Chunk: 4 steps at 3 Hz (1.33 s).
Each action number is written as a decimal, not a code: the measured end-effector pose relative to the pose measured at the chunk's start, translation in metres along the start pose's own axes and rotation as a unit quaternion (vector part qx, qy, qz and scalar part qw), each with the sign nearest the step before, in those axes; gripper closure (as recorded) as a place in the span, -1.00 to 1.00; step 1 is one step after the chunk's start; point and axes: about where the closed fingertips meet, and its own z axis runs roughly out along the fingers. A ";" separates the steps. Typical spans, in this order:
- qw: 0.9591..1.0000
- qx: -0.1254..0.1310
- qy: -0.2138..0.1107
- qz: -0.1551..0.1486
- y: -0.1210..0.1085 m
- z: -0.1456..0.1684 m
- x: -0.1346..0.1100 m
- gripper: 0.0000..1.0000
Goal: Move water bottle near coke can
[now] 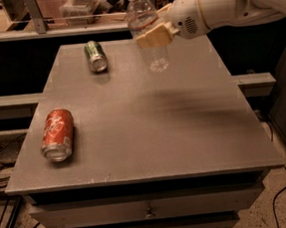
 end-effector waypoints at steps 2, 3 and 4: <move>0.990 -0.118 -0.072 0.012 0.085 0.024 -0.025 1.00; 0.973 -0.191 -0.122 0.039 0.141 0.044 -0.034 1.00; 0.953 -0.251 -0.155 0.062 0.187 0.060 -0.042 1.00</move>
Offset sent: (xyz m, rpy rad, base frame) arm -0.1166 0.1041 -0.0155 0.2886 0.1555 0.3998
